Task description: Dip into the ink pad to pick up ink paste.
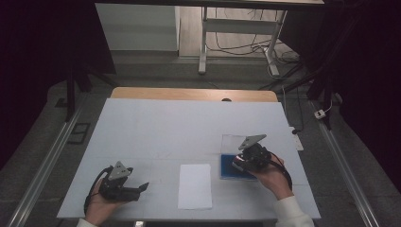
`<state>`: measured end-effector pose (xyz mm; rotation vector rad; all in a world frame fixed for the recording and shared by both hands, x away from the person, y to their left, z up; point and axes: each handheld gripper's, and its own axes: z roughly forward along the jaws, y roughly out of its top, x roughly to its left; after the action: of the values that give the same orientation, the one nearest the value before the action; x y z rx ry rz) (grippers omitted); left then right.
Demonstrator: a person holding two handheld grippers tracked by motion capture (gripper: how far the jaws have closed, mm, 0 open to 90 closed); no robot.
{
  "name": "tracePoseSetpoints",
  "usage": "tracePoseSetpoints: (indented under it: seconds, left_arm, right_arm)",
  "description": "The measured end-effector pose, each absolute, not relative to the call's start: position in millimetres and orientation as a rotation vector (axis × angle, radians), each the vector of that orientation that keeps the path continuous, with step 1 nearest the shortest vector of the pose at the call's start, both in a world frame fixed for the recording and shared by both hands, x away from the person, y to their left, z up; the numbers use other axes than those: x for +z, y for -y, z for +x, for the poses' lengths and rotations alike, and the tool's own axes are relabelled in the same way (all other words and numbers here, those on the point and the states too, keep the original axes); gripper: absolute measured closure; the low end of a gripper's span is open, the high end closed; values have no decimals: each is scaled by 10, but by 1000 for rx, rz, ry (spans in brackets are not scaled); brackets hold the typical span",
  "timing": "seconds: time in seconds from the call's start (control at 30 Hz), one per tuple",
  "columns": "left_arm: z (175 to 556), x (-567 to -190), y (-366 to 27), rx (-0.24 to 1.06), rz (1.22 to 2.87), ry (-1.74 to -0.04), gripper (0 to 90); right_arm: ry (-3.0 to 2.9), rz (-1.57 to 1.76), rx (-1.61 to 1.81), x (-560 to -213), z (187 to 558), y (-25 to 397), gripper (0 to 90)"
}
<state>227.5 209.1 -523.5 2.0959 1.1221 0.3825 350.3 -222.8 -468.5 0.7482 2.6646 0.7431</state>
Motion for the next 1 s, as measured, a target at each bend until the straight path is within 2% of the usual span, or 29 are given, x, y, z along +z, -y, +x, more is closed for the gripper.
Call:
tracePoseSetpoints:
  seconds: [1.0]
  left_arm:
    - [2264,-5220,-2074,383,2093,-1120,179]
  right_arm:
    - [-2651,743,725,-4746,3482,2211,709]
